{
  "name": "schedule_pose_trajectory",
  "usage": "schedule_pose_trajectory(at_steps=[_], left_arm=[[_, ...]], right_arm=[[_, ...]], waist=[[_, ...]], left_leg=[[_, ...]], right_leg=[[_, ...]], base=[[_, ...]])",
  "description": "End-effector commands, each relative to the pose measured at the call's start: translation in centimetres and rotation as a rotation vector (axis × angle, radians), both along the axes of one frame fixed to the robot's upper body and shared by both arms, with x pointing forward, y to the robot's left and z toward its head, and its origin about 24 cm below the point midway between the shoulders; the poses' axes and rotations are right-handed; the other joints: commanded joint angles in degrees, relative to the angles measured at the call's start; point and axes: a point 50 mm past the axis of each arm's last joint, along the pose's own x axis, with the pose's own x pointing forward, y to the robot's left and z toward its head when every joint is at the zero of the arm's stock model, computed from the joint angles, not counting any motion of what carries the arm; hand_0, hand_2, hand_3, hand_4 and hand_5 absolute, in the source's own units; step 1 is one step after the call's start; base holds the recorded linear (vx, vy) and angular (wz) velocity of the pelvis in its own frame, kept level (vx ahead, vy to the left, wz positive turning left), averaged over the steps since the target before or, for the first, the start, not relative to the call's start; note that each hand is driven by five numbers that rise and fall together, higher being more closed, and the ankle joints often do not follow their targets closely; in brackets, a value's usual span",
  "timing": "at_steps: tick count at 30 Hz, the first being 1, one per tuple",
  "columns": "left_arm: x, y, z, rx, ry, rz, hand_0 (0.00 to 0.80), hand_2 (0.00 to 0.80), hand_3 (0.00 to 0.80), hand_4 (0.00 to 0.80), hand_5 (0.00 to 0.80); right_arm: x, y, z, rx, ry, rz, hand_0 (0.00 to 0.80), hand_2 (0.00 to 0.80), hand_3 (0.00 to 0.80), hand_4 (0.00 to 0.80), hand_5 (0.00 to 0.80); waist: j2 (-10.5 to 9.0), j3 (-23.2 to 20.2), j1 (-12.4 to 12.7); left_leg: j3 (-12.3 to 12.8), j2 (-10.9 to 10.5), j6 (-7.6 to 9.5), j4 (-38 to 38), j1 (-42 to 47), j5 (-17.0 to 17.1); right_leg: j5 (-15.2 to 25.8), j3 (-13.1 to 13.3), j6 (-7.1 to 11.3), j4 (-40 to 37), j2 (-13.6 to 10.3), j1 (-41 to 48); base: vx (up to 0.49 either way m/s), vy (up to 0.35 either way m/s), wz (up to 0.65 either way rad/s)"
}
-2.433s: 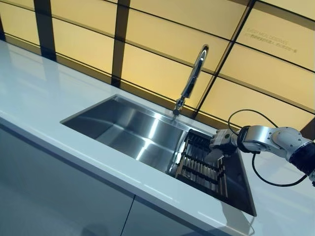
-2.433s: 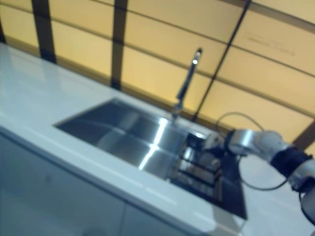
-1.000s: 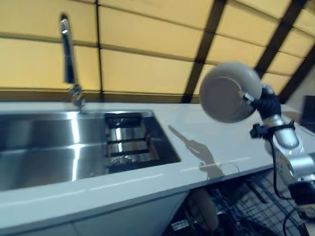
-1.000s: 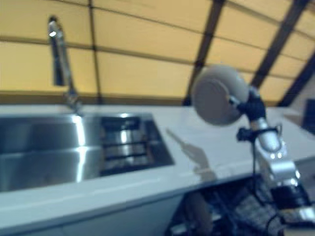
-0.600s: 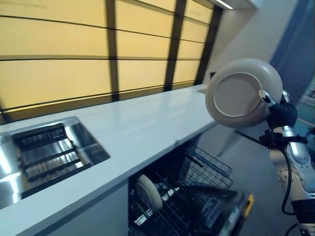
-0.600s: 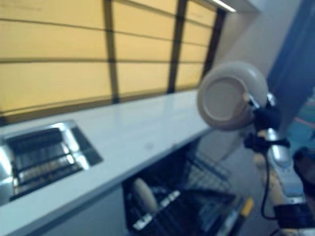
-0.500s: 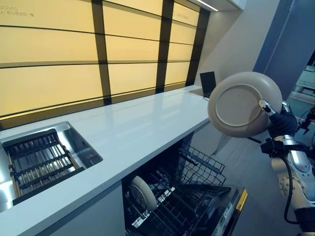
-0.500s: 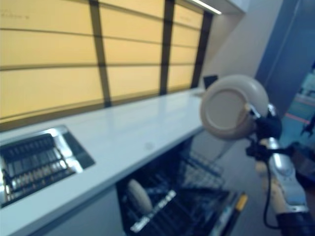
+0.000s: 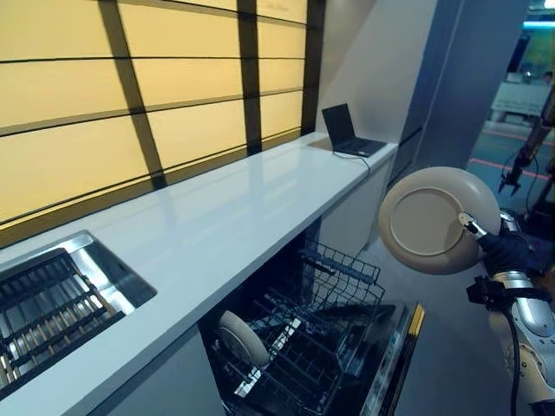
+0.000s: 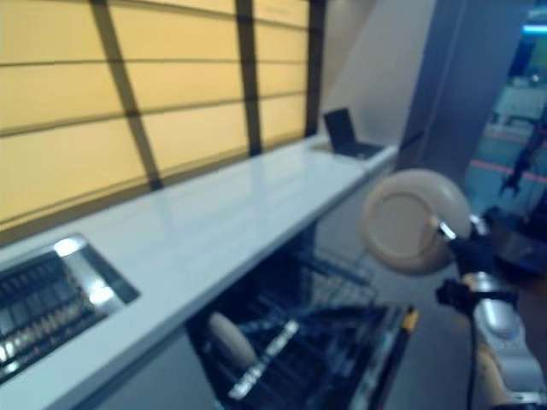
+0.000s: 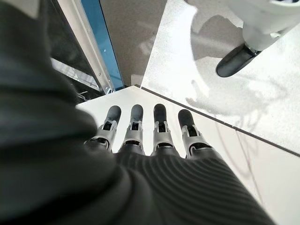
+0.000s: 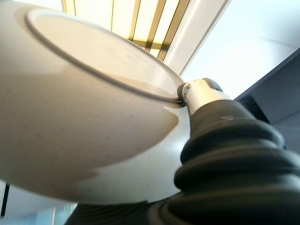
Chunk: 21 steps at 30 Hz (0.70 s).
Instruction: Take plates into dishwasher
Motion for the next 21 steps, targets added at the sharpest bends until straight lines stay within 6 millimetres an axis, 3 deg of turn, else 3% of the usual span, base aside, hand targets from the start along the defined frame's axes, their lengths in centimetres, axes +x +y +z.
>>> schedule_pose_trajectory(at_steps=[1,4,14,21], left_arm=[[2.3,1.6,1.0,0.054,-0.069,-0.028,0.0,0.0,0.0,0.0,0.0],[3.0,1.1,1.2,0.051,-0.084,-0.055,0.0,0.0,0.0,0.0,0.0],[7.3,-0.7,2.5,0.042,-0.181,-0.134,0.0,0.0,0.0,0.0,0.0],[8.9,-2.0,3.1,0.024,-0.225,-0.18,0.0,0.0,0.0,0.0,0.0]], right_arm=[[-0.4,-0.4,2.2,-0.134,-0.118,-0.09,0.8,0.8,0.8,0.8,0.8],[-0.1,0.2,1.4,-0.248,-0.063,-0.143,0.8,0.8,0.8,0.8,0.8],[2.9,3.4,1.7,-0.481,-0.064,-0.2,0.8,0.8,0.8,0.8,0.8],[4.4,5.4,1.2,-0.514,-0.059,-0.177,0.8,0.8,0.8,0.8,0.8]], waist=[[-3.95,0.59,-0.18],[-3.49,1.71,-0.47],[-1.97,6.99,-0.17],[-1.21,9.25,0.49]], left_leg=[[1.33,-0.9,3.16,-0.2,-3.21,0.75],[1.13,-1.14,3.18,-0.19,-3.78,0.82],[-0.48,-2.04,3.3,-0.2,-7.43,1.58],[-1.55,-2.29,3.23,-0.2,-9.07,2.17]], right_leg=[[-2.32,0.48,-0.61,1.99,0.17,-0.5],[-1.91,0.59,-0.47,1.98,0.12,-1.61],[-0.56,0.96,-0.69,2.2,0.08,-5.75],[-0.78,0.42,-1.03,3.12,-0.04,-7.32]], base=[[-0.048,0.0,0.0],[-0.099,-0.002,-0.07],[-0.122,0.003,-0.02],[-0.048,-0.006,0.05]])
